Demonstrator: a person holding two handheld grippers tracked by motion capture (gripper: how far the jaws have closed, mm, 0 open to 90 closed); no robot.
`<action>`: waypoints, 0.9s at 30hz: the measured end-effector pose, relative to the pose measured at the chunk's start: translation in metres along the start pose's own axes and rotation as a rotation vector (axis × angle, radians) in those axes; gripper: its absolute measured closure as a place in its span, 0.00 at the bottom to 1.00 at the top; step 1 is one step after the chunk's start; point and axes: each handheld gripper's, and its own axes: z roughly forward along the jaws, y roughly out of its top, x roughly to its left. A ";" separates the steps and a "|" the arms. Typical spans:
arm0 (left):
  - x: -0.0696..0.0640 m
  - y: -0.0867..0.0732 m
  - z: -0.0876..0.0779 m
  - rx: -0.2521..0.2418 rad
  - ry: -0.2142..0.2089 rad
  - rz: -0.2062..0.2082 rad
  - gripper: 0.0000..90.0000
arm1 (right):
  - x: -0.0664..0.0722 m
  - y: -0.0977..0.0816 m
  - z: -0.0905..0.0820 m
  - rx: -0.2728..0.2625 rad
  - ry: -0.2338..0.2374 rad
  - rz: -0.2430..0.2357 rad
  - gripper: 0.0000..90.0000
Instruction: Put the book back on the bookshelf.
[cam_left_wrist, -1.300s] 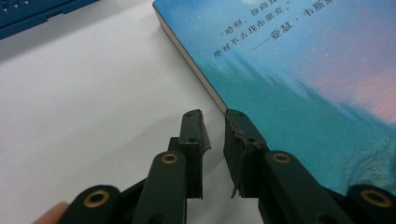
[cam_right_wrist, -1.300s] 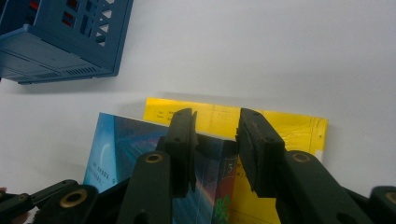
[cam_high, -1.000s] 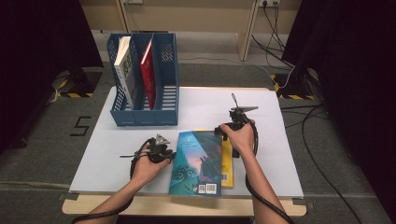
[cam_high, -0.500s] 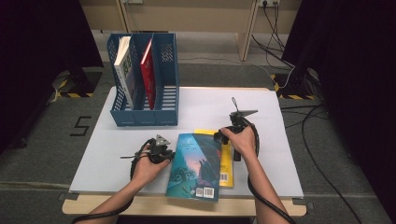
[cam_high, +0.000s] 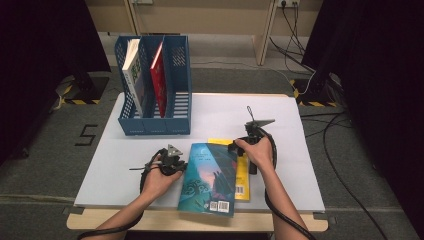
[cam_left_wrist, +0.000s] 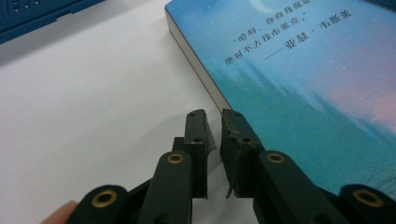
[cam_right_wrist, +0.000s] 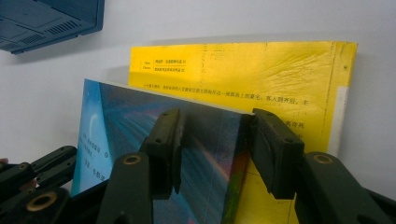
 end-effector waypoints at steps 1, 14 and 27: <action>0.000 0.000 0.000 0.000 0.000 0.000 0.89 | 0.000 0.000 0.000 0.001 0.003 0.004 0.62; 0.003 -0.002 -0.001 -0.007 -0.004 -0.011 0.87 | 0.001 0.002 -0.021 -0.033 0.076 0.043 0.78; 0.016 0.006 -0.010 -0.066 -0.049 -0.063 0.76 | 0.007 0.010 -0.037 -0.094 0.117 0.074 0.82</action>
